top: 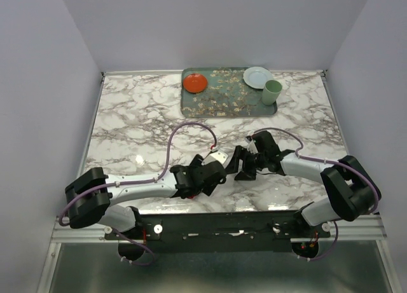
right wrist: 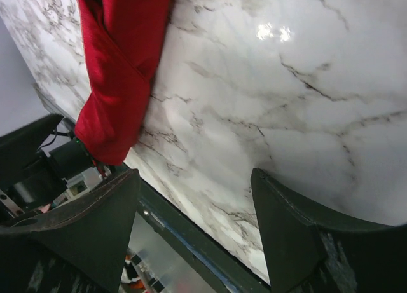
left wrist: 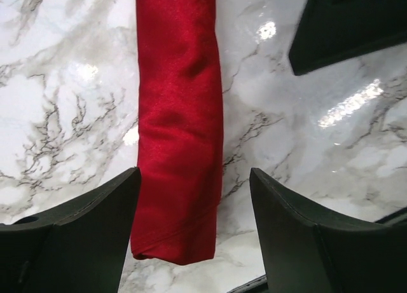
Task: Fold the napkin, place the utensils inside, and roll it up
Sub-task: Roll the napkin with the utensil
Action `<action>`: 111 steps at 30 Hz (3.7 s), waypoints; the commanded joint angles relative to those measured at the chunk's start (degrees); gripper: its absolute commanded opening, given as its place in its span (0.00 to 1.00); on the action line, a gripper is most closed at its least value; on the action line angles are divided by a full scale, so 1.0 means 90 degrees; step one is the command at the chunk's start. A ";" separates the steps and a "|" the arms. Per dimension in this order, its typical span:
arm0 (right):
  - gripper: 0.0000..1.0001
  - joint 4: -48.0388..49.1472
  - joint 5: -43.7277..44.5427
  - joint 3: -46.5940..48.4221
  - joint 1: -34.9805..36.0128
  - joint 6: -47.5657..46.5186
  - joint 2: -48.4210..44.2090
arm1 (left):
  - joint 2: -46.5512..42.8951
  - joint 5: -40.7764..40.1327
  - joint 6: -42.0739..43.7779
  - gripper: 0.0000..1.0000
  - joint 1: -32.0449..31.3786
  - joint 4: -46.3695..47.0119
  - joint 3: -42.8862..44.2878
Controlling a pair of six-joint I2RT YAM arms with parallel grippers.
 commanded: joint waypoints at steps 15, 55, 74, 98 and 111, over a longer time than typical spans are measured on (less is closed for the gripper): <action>0.79 0.0491 -0.0158 -0.0401 -0.0102 0.0212 -0.0145 | 0.1242 -0.0830 0.0052 0.84 -0.0068 0.0262 0.0326; 0.79 0.0559 -0.0343 -0.0382 -0.0210 0.0173 -0.0037 | 0.0745 0.5302 -0.0622 0.45 0.3524 0.3074 -0.1031; 0.79 0.0705 -0.0412 -0.0518 -0.0220 0.0212 -0.0067 | 0.1263 0.6562 -0.1422 0.41 0.4316 0.3963 -0.1158; 0.79 0.0930 -0.0519 -0.0587 -0.0220 0.0329 0.0011 | 0.1097 0.4835 -0.1169 0.84 0.3448 0.2606 -0.0484; 0.76 0.1505 -0.0714 -0.0196 -0.0210 0.0163 0.0626 | 0.0570 0.4580 -0.1091 0.85 0.3369 0.2205 -0.0504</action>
